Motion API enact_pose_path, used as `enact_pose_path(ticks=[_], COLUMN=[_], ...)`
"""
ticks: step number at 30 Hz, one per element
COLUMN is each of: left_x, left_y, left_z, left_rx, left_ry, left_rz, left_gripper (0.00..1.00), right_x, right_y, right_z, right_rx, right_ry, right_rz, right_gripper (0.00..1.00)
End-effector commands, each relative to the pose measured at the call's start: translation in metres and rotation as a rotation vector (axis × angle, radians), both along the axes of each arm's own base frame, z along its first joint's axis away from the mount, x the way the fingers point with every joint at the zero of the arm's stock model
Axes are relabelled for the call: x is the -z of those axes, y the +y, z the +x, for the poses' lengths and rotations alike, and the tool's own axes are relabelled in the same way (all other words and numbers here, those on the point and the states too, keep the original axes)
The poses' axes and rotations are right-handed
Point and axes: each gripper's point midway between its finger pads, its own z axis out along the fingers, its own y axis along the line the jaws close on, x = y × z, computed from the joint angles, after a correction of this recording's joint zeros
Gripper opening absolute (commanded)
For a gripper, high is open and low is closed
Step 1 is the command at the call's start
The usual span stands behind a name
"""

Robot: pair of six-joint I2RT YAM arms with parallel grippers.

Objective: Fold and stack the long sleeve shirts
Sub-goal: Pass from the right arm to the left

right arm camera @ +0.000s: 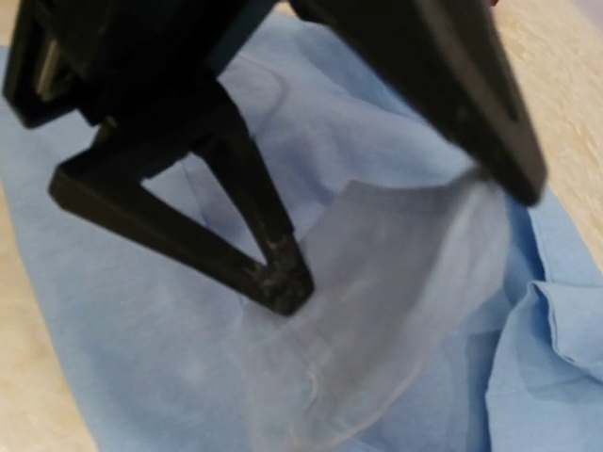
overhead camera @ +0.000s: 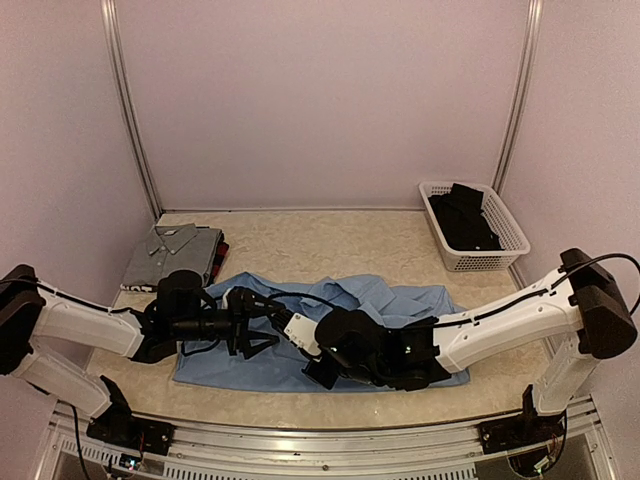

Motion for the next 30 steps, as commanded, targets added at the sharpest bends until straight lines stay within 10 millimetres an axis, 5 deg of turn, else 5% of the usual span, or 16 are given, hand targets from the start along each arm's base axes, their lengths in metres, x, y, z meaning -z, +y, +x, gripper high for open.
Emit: enact_pose_path(ticks=[1, 17, 30], left_x=[-0.004, 0.008, 0.012], left_y=[-0.002, 0.0, -0.003], left_z=[-0.002, -0.01, -0.012], left_rx=[0.022, 0.061, 0.094], left_ry=[0.007, 0.039, 0.079], left_rz=[-0.037, 0.019, 0.038], left_gripper=[0.77, 0.5, 0.5], right_x=[0.01, 0.023, 0.029], right_y=[0.004, 0.0, 0.002], right_z=[-0.004, -0.002, -0.015], right_rx=[-0.006, 0.012, -0.023], right_ry=[-0.036, -0.088, -0.132], right_rz=[-0.039, -0.137, -0.191], right_gripper=[0.0, 0.0, 0.0])
